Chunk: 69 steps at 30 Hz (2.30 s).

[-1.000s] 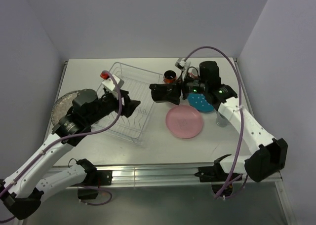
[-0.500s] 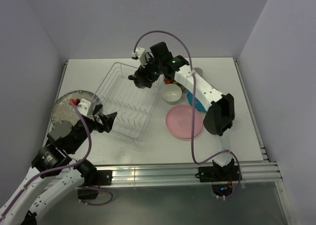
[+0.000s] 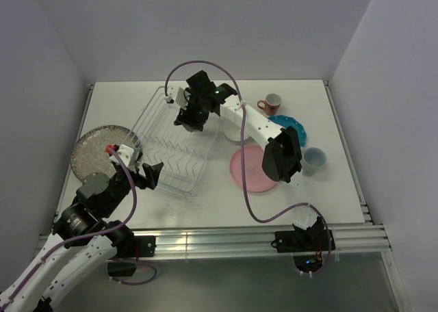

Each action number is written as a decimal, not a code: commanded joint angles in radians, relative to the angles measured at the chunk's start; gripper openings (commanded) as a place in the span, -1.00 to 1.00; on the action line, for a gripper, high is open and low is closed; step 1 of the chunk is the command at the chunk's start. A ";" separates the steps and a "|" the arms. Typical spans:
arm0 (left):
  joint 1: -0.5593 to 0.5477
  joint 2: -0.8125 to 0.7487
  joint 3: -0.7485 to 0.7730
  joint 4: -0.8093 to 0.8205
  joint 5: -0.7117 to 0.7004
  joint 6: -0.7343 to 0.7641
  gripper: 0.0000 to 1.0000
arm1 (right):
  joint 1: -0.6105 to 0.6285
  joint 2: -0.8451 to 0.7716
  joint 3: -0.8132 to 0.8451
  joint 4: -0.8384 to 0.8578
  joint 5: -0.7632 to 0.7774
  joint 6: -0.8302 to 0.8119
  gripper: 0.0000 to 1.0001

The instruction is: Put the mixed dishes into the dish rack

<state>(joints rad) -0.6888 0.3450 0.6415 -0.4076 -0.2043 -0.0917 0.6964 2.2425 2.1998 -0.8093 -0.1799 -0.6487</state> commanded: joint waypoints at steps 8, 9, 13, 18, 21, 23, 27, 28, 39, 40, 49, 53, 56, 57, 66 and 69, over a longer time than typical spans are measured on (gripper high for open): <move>-0.003 -0.003 -0.003 0.050 -0.012 0.000 0.59 | 0.002 0.055 0.141 -0.158 -0.039 -0.229 -0.68; -0.003 -0.006 -0.003 0.050 -0.012 0.001 0.59 | 0.002 0.061 0.143 -0.168 -0.038 -0.238 -0.67; -0.003 -0.011 -0.011 0.055 -0.007 0.004 0.59 | 0.003 0.074 0.141 -0.189 -0.023 -0.264 -0.62; -0.003 -0.003 -0.011 0.056 0.005 0.003 0.59 | 0.005 0.100 0.144 -0.179 0.000 -0.262 -0.36; -0.002 0.000 -0.011 0.055 0.006 0.004 0.59 | 0.005 0.118 0.146 -0.169 0.011 -0.258 -0.07; -0.003 0.000 -0.011 0.056 0.006 0.003 0.60 | 0.003 0.127 0.149 -0.163 0.014 -0.253 0.05; -0.003 0.002 -0.013 0.056 0.009 0.004 0.59 | 0.006 0.143 0.155 -0.148 0.022 -0.243 0.26; -0.002 0.003 -0.014 0.058 0.011 0.004 0.60 | 0.005 0.144 0.156 -0.142 0.022 -0.240 0.29; -0.003 0.006 -0.014 0.058 0.013 0.007 0.60 | 0.005 0.155 0.163 -0.110 0.010 -0.220 0.69; -0.002 0.006 -0.014 0.058 0.014 0.007 0.60 | 0.005 0.154 0.160 -0.107 0.010 -0.216 0.72; -0.002 0.009 -0.014 0.058 0.013 0.006 0.60 | 0.003 0.144 0.152 -0.088 -0.007 -0.200 1.00; -0.003 0.009 -0.014 0.058 0.014 0.009 0.61 | 0.003 0.138 0.150 -0.073 -0.012 -0.198 1.00; -0.002 0.011 -0.014 0.058 0.014 0.009 0.61 | 0.003 0.135 0.147 -0.062 -0.018 -0.197 0.98; -0.002 0.011 -0.014 0.058 0.014 0.009 0.61 | 0.003 0.135 0.147 -0.062 -0.020 -0.200 0.93; -0.003 0.012 -0.014 0.056 0.016 0.010 0.61 | 0.003 0.146 0.147 -0.056 -0.023 -0.210 0.70; -0.002 0.018 -0.014 0.059 0.022 0.012 0.61 | 0.003 0.144 0.149 -0.048 -0.026 -0.209 0.71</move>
<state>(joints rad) -0.6888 0.3515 0.6266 -0.3859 -0.1997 -0.0906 0.6979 2.3802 2.3230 -0.9031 -0.1925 -0.8547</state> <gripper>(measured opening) 0.801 0.852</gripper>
